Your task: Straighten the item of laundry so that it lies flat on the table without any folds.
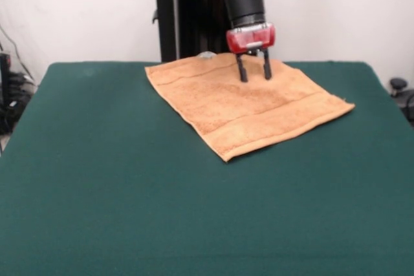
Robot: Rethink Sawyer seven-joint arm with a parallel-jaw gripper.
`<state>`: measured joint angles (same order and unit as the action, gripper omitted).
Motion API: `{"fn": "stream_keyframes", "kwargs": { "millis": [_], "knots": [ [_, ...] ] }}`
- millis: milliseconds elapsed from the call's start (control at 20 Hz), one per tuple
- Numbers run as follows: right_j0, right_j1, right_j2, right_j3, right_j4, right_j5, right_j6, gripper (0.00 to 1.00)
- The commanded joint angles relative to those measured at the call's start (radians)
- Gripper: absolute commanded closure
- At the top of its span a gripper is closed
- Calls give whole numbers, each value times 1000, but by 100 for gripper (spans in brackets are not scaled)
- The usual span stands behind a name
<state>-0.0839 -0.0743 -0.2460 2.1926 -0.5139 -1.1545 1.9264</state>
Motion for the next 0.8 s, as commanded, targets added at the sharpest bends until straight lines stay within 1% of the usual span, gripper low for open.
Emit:
{"fn": "stream_keyframes", "kwargs": {
  "millis": [50, 150, 250, 350, 450, 500, 600, 700, 800],
  "knots": [
    [53, -95, 9, 19, 91, 460, 60, 0],
    [47, -104, 12, 20, 82, 477, 64, 0],
    [43, -133, 16, 35, 71, 508, 71, 0],
    [48, -147, 11, 45, 64, 503, 82, 0],
    [65, -107, -10, 31, 69, 422, 94, 0],
    [68, -65, -15, 16, 73, 384, 102, 0],
    [64, 2, -15, -15, 77, 351, 116, 0],
    [52, 26, -4, -56, 66, 362, 115, 0],
    [40, 20, 11, -91, 48, 384, 108, 0]
  ]
}}
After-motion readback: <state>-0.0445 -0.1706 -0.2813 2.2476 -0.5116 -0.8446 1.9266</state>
